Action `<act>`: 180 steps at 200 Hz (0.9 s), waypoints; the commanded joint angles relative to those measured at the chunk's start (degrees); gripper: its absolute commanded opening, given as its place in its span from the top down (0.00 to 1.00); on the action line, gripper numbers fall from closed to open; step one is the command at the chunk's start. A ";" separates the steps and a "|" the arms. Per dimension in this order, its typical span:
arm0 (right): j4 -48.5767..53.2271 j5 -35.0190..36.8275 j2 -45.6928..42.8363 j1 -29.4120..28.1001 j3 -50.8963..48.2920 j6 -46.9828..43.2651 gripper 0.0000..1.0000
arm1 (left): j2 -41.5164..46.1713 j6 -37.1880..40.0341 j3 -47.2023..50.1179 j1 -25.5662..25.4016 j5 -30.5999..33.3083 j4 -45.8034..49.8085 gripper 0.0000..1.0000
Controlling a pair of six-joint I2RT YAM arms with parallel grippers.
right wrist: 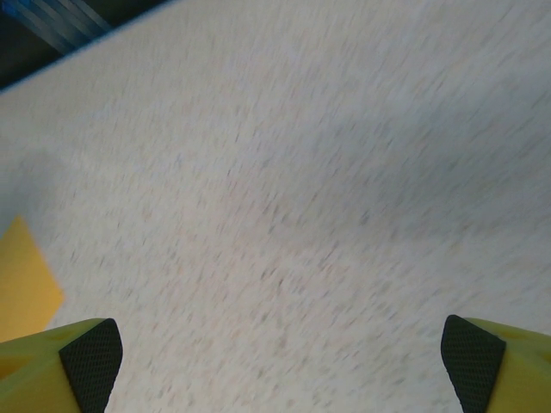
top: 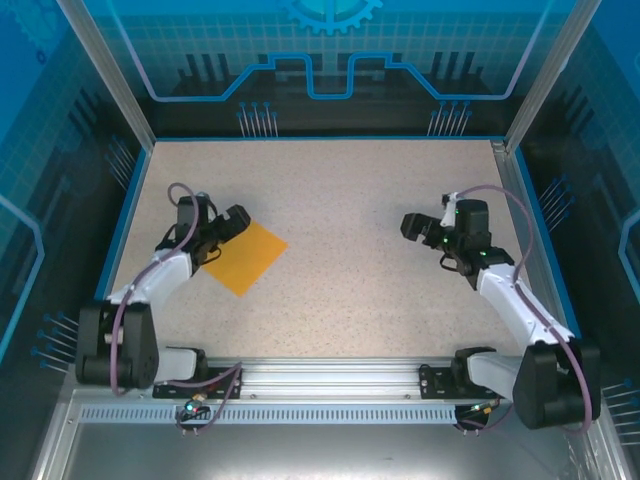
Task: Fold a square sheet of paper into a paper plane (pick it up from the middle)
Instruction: Move the square sheet of paper to the center of the table.
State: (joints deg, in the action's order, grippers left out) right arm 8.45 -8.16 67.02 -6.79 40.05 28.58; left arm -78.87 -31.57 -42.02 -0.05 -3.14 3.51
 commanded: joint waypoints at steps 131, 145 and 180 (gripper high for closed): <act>7.20 8.31 11.07 -15.08 3.92 3.90 0.01 | -21.90 0.46 -9.72 -8.71 -9.88 6.46 0.01; 8.48 10.97 10.70 -15.10 3.95 4.61 0.01 | -22.78 1.15 -9.48 -10.52 -10.07 6.33 0.01; 5.59 14.68 8.00 -14.84 0.94 7.36 0.01 | -25.02 1.10 -10.03 -16.62 -10.30 5.77 0.01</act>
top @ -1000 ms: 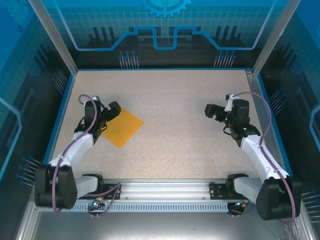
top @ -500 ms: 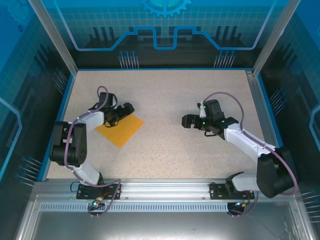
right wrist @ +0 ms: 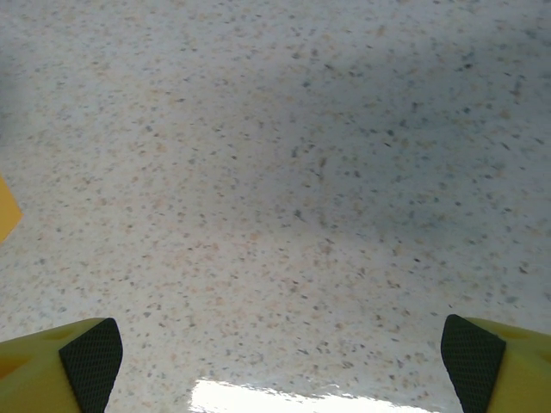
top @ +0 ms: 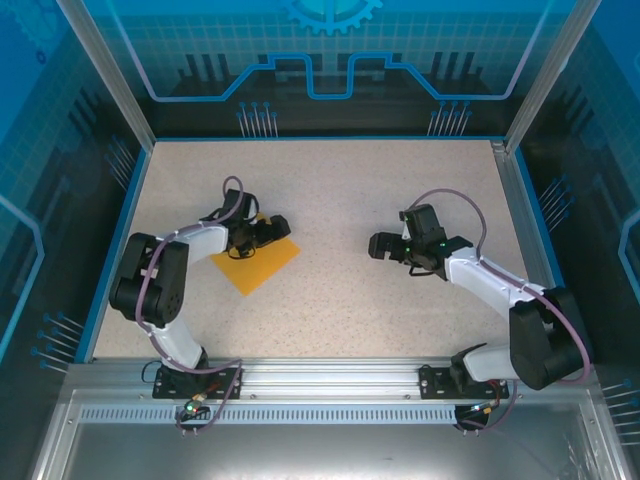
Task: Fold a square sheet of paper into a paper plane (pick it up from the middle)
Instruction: Move the square sheet of paper to the center of the table.
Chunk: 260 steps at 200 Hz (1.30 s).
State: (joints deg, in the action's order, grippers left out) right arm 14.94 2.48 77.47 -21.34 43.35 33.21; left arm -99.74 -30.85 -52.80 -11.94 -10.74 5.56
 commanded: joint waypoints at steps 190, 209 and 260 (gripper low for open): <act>-5.85 -13.02 -11.60 0.19 -7.81 2.18 0.01 | 5.96 -0.65 -6.15 -19.34 8.99 6.23 0.01; -5.69 -13.28 -7.00 -2.52 -4.29 2.00 0.01 | 11.64 -1.71 0.23 -16.32 9.48 2.77 0.01; -1.16 -7.34 9.60 -12.04 10.45 0.47 0.03 | 22.89 -2.67 13.28 -8.25 7.79 -2.46 0.01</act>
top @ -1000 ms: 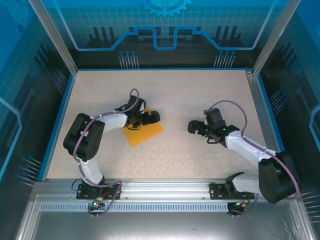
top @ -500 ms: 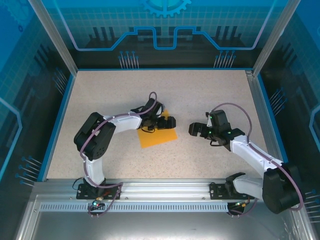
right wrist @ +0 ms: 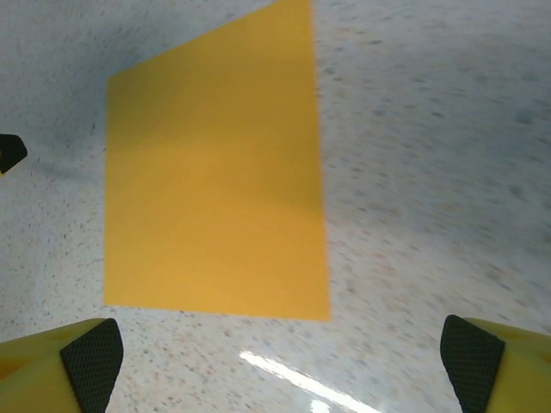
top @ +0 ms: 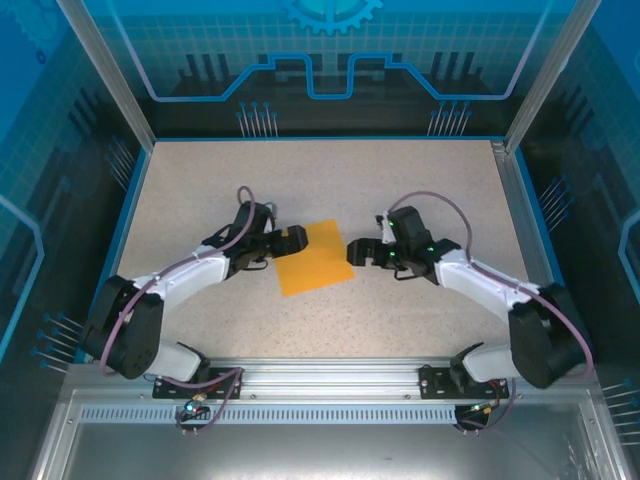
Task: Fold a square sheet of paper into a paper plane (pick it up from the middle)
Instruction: Move the square sheet of paper to the center of the table, then rotate the square sheet of paper at the center of the table.
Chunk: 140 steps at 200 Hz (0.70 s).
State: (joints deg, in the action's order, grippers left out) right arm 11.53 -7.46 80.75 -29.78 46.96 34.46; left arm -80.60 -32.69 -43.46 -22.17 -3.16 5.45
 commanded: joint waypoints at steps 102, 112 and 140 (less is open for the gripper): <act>6.18 -1.56 28.95 -8.85 25.55 -0.29 0.20 | 16.37 -0.27 13.22 5.04 2.75 -2.23 0.01; 5.96 -2.33 29.90 -8.94 26.13 -0.36 0.21 | 16.35 -0.45 13.31 5.04 2.74 -2.12 0.01; 6.61 -2.43 31.82 -8.98 27.43 0.23 0.23 | 16.28 -0.68 13.67 5.05 2.16 -2.53 0.01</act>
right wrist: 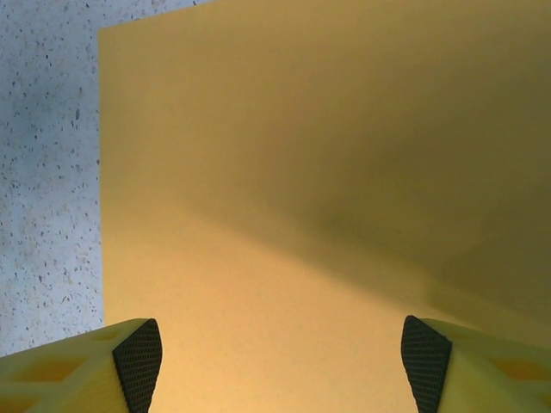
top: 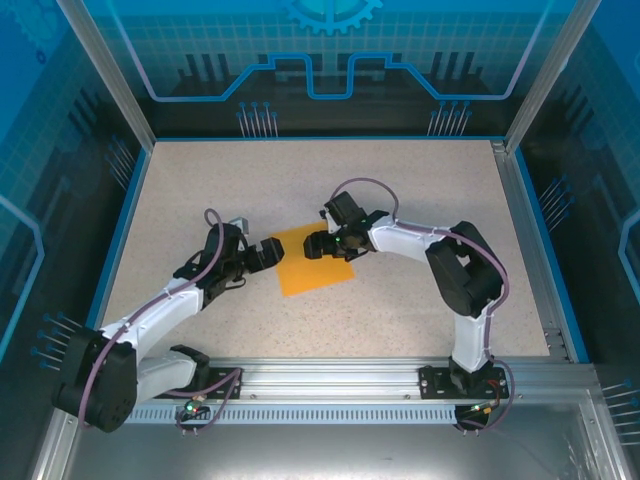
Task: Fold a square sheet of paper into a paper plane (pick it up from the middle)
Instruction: Rotate the square sheet of paper at the center of the table.
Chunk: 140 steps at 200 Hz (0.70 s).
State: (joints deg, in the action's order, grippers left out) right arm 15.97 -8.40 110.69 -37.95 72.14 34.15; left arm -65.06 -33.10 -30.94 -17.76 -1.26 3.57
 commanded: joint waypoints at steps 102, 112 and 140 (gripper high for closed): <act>8.89 11.84 -0.68 -0.54 -7.03 12.96 0.24 | 0.62 -0.75 0.97 0.62 -3.16 -1.64 0.01; 7.81 11.95 -1.96 -0.46 -8.59 12.56 0.24 | 0.76 -0.76 1.06 0.70 -3.38 -1.83 0.01; 9.09 11.37 -2.94 -0.64 -6.09 6.35 0.19 | 0.79 -0.74 1.06 0.62 -3.35 -2.43 0.01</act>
State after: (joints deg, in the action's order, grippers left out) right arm 19.64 1.54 107.44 -38.00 65.95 43.42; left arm -65.08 -33.15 -30.59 -17.72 -3.33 3.03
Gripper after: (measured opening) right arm 0.787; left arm 0.988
